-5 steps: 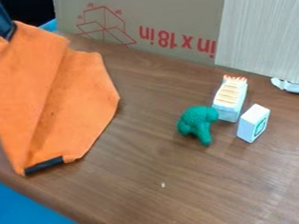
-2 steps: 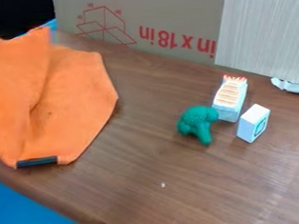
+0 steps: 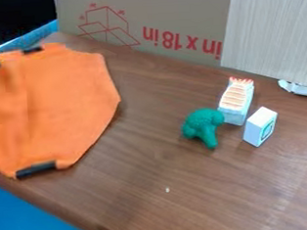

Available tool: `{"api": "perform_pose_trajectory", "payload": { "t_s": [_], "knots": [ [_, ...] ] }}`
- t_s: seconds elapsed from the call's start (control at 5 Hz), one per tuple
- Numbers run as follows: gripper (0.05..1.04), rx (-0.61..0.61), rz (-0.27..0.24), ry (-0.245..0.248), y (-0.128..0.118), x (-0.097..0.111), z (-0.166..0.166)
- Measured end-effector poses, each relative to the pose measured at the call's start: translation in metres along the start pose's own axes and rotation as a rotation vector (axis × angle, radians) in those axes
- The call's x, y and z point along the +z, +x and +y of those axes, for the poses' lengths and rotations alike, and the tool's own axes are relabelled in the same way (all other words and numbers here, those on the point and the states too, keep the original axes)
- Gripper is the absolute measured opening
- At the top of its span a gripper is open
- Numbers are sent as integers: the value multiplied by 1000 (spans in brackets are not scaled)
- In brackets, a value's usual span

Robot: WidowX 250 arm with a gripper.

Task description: Unfold the cloth from bottom left to top right

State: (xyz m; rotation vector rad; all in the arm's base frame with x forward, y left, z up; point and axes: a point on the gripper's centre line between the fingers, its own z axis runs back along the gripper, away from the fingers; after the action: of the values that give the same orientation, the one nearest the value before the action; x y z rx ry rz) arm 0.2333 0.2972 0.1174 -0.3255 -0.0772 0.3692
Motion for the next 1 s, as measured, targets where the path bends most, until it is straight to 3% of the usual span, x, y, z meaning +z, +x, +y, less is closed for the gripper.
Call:
{"api": "perform_pose_trajectory", "payload": {
  "t_s": [0.4, 0.6, 0.8, 1.0],
  "knots": [
    [64, -18, 5, 17, -14, -3, 19],
    [142, 12, -31, 48, -19, 9, 37],
    [82, 5, -80, 63, -21, 22, 48],
    [213, -65, -111, 60, -21, 26, 52]
  ]
}}
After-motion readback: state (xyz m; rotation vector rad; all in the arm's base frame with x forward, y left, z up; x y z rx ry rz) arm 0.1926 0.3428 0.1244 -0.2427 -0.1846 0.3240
